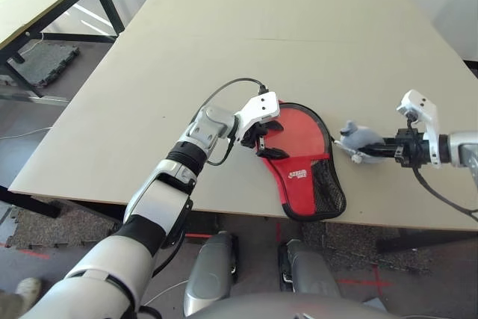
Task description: Store the ping-pong paddle in its case and zip it.
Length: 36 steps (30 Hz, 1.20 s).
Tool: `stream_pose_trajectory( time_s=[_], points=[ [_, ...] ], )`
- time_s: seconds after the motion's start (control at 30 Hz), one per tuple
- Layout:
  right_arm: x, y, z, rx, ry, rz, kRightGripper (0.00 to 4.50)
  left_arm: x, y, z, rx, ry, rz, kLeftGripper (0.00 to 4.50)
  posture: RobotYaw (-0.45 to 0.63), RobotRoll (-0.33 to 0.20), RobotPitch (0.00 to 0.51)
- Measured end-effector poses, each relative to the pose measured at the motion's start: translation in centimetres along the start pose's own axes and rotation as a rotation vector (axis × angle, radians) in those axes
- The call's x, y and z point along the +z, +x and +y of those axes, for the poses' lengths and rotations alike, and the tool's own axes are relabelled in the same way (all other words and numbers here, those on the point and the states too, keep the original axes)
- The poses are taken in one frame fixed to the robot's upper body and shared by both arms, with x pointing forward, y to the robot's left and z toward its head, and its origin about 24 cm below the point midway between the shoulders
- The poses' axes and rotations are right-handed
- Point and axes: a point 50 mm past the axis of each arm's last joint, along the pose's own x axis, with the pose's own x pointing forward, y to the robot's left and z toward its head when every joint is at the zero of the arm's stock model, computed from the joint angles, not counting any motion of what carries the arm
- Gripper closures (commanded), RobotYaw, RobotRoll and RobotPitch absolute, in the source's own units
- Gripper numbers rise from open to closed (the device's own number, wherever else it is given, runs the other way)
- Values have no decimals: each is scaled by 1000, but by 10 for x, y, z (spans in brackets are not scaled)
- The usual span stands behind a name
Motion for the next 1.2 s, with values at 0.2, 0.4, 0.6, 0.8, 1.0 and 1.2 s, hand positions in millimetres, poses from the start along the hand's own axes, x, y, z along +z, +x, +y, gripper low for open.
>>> stream_pose_trajectory(
  time_s=[0.2,0.4,0.6,0.8,1.0,1.2],
  points=[
    [-1,8,15,74,-17,32,4144,1,0,3,10,-5,0,0,-9,0,102],
    [-8,8,28,159,-14,77,4146,2,0,4,12,-5,3,0,-19,0,100],
    [-15,0,39,240,-21,138,4151,1,1,4,12,-6,2,0,-23,0,99],
    [-23,-7,41,271,-10,202,4152,1,3,4,15,-5,-1,0,-21,0,97],
    [-30,-13,40,272,-49,233,4153,1,2,5,21,-13,-6,0,-15,0,94],
    [-29,-24,29,205,7,181,2026,-2,-8,9,49,-23,3,0,-11,0,94]
  ],
)
